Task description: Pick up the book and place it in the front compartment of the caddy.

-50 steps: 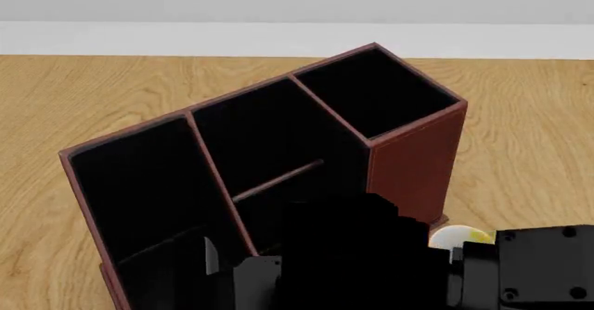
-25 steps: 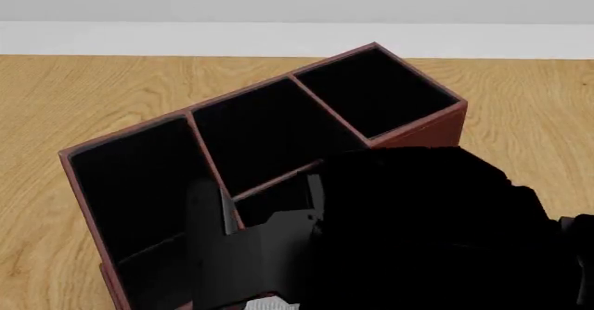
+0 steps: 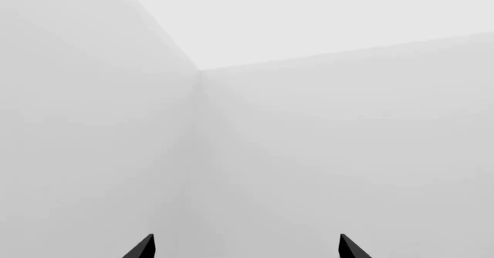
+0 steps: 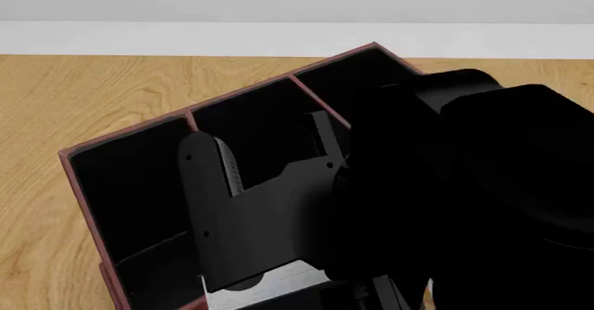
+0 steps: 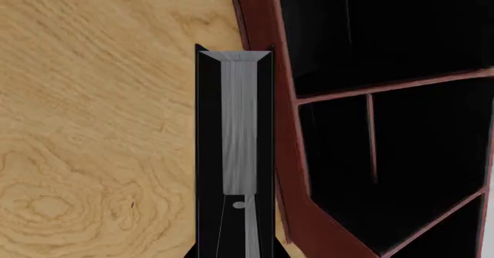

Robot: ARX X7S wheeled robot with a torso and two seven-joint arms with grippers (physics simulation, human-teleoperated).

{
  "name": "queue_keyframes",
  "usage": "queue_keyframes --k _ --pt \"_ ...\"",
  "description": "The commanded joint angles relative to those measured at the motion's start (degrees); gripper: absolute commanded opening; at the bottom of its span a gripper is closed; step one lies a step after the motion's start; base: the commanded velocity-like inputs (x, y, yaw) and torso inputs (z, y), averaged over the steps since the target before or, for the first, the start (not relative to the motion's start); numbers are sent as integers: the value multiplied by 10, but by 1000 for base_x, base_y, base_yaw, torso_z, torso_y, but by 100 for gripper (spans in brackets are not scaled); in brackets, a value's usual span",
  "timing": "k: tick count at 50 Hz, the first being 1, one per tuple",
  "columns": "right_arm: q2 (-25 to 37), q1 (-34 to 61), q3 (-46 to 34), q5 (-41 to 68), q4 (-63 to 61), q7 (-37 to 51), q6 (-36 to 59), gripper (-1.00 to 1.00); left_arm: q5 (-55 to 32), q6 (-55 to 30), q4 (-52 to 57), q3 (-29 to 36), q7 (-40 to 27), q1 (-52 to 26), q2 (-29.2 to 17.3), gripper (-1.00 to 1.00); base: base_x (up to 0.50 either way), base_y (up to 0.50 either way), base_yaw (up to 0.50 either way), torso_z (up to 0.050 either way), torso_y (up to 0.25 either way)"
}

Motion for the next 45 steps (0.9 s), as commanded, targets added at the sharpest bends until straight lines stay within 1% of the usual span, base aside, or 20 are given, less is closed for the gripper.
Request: queue_keyframes --k 1,10,16,18,22,25,34,36,40,44,45 --pt "16 71 -3 -33 -2 -53 -22 -100 0 1 -1 14 -3 -14 -1 100 0 0 0 0 0" --pt "22 109 -8 -54 10 -82 -31 -100 -11 2 4 5 -11 -13 -8 100 0 0 0 0 1" --pt "22 116 -4 -64 23 -83 -41 -100 -14 3 5 8 -14 -18 -11 100 0 0 0 0 0" --pt "25 122 -8 -86 41 -85 -68 -100 -16 3 6 8 -16 -19 -13 100 0 0 0 0 0" --pt "29 122 -8 -98 55 -85 -84 -100 -20 3 7 6 -18 -19 -16 100 0 0 0 0 3" --pt "26 120 -22 -125 69 -79 -101 -100 -21 3 8 4 -20 -18 -18 100 0 0 0 0 0" --pt "19 102 -24 -150 115 -65 -135 -100 -22 4 8 8 -24 -20 -22 100 0 0 0 0 1" --pt "19 99 -35 -172 129 -58 -157 -100 -21 4 7 10 -24 -20 -22 100 0 0 0 0 0" --pt "13 82 -35 -183 156 -43 -178 -100 -17 4 6 15 -24 -22 -21 100 0 0 0 0 0" --pt "6 65 -36 -203 188 -19 -216 -100 -16 3 4 21 -23 -26 -21 100 0 0 0 0 0" --pt "5 61 -34 -211 199 -8 -239 -100 -17 3 4 21 -24 -26 -22 100 0 0 0 0 10"
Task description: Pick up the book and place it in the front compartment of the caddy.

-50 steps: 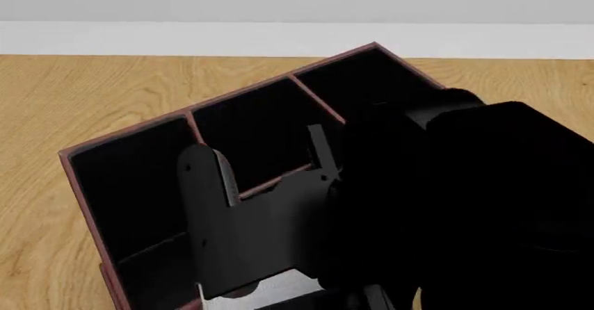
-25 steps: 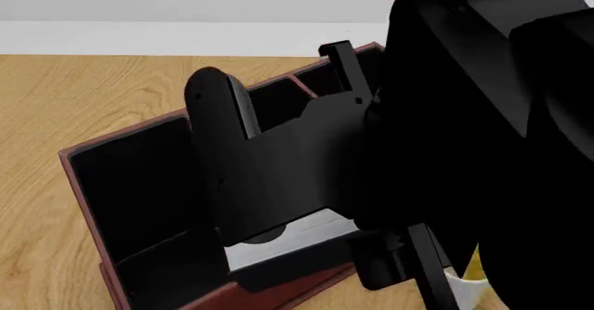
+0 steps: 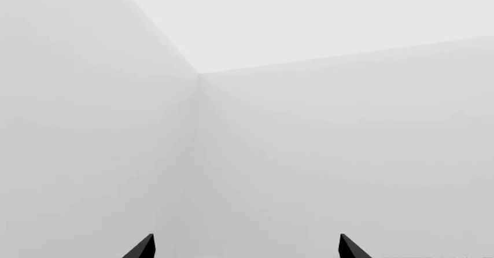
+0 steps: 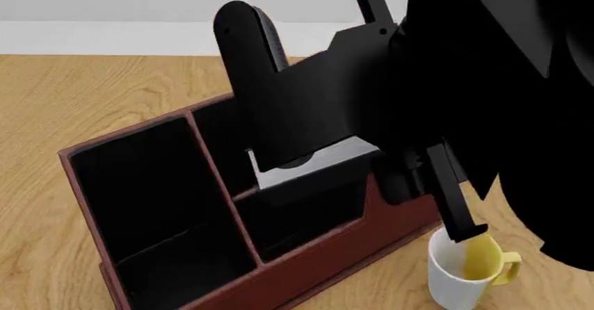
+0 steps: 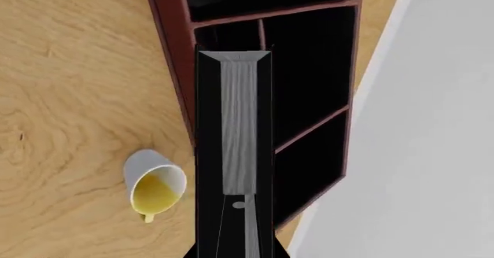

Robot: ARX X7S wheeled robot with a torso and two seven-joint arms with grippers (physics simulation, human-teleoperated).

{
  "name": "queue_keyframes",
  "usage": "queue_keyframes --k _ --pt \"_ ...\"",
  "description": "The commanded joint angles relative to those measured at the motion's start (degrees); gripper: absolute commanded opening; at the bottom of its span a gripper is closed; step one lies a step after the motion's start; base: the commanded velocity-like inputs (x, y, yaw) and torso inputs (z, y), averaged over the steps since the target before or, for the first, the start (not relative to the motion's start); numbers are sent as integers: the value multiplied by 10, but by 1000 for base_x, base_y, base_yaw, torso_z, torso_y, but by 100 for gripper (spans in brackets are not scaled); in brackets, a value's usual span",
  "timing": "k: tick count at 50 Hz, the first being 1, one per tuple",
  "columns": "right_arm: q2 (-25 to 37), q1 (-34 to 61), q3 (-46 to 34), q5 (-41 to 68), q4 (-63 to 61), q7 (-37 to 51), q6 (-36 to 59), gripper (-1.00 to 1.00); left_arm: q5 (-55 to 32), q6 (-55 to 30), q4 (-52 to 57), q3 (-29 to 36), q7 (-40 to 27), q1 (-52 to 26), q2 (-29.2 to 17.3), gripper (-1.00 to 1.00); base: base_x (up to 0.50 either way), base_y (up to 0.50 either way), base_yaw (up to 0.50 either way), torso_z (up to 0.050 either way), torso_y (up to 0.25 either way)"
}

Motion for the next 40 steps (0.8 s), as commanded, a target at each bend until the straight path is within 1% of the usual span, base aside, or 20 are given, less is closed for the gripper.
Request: queue_keyframes --k 1,5,12,21,40 --pt "-16 -26 1 -75 85 53 -103 -100 1 0 -2 8 -2 -5 -3 100 0 0 0 0 0" --pt "-27 -42 5 -89 118 77 -145 -100 -2 0 0 4 -4 -2 -6 100 0 0 0 0 0" --pt "-43 -72 16 -92 158 110 -182 -100 -6 2 0 -7 -5 8 -11 100 0 0 0 0 1" --pt "-60 -100 26 -89 192 135 -210 -100 -3 2 -3 0 -4 5 -11 100 0 0 0 0 1" --pt "-96 -162 30 -108 295 195 -268 -100 0 6 0 -22 -4 32 -14 100 0 0 0 1 2"
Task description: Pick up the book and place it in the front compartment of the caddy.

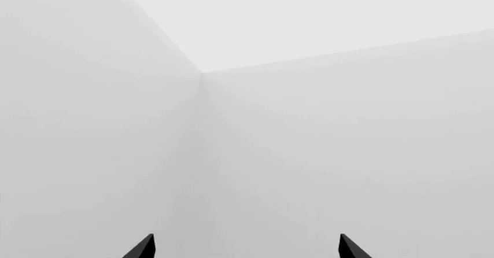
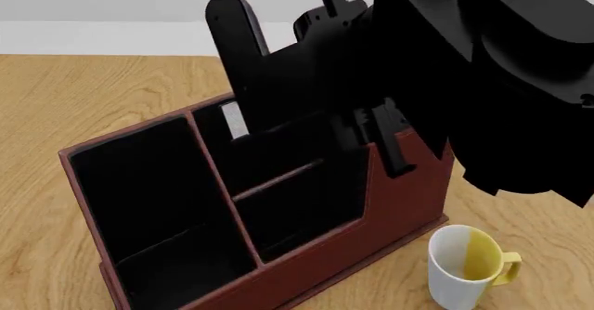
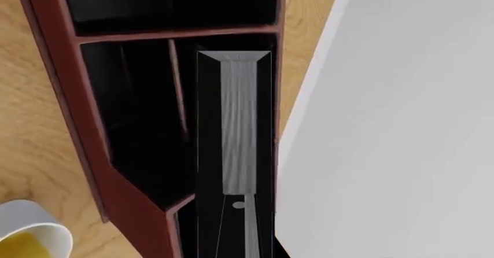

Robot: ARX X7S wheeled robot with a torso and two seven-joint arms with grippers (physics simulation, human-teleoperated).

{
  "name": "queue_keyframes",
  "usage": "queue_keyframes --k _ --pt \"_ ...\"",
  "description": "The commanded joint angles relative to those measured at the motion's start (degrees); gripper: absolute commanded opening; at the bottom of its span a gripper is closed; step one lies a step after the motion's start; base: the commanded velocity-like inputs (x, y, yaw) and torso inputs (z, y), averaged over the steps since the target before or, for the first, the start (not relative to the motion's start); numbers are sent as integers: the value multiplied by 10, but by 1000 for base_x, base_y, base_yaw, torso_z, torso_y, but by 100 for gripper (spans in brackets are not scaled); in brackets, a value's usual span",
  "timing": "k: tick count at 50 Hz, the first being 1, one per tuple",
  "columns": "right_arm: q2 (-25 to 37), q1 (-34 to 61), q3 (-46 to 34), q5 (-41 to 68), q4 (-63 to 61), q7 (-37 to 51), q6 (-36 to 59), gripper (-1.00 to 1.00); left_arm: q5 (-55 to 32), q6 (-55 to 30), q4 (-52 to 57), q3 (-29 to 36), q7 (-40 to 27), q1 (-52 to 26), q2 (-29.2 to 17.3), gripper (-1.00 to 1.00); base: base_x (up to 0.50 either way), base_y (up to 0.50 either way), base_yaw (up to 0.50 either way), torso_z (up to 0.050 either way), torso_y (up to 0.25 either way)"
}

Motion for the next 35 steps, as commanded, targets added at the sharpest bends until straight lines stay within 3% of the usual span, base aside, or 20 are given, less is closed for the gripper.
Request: queue_keyframes --k 1,35 --pt "-25 -28 7 -42 69 44 -51 -100 2 2 1 -7 0 11 -1 100 0 0 0 0 0" --pt "-118 -99 17 -71 263 128 -189 -100 15 10 5 -56 8 75 8 100 0 0 0 0 1"
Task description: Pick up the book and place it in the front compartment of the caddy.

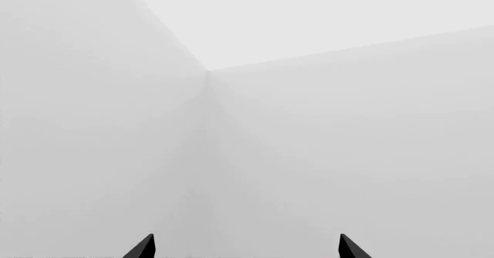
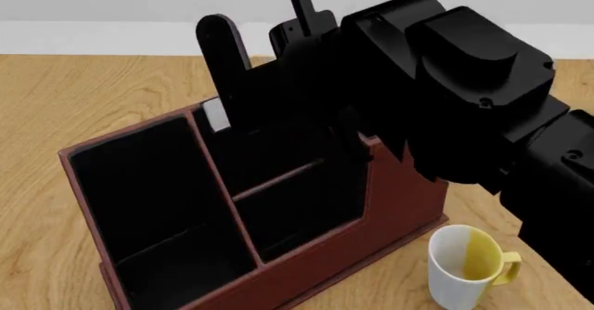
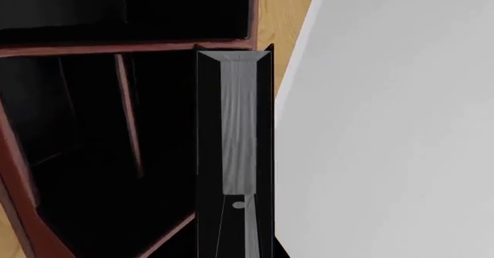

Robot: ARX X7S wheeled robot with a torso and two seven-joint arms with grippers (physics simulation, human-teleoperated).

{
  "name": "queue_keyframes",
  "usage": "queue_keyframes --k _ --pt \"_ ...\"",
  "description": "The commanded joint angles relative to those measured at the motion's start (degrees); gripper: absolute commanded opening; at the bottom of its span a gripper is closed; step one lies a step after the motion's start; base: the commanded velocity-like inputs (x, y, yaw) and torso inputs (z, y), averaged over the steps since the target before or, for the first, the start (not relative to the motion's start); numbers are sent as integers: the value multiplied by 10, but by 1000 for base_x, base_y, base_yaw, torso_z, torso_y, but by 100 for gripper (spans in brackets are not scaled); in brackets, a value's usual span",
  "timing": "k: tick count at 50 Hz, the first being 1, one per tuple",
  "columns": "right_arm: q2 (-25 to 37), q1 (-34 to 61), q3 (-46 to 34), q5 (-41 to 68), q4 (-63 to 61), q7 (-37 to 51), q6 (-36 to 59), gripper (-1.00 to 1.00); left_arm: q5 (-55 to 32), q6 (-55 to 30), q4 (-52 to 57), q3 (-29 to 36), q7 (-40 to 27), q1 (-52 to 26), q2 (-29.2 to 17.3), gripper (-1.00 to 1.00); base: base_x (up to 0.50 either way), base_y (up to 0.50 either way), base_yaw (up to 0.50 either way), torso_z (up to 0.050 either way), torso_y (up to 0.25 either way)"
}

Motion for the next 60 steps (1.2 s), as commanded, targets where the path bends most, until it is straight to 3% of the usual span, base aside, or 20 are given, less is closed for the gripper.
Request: queue_keyframes --k 1,26,41,60 --pt "-26 -11 11 -36 60 28 -50 -100 5 3 1 -12 3 19 4 100 0 0 0 0 0" --pt "-101 -58 13 -48 236 71 -138 -100 2 9 0 -15 -4 25 -6 100 0 0 0 0 1" --pt "-176 -86 14 -55 419 87 -237 -100 2 11 0 -19 -5 31 -8 100 0 0 0 1 1" --pt "-176 -112 16 -62 424 97 -225 -100 4 12 5 -49 -2 66 -3 100 0 0 0 0 1"
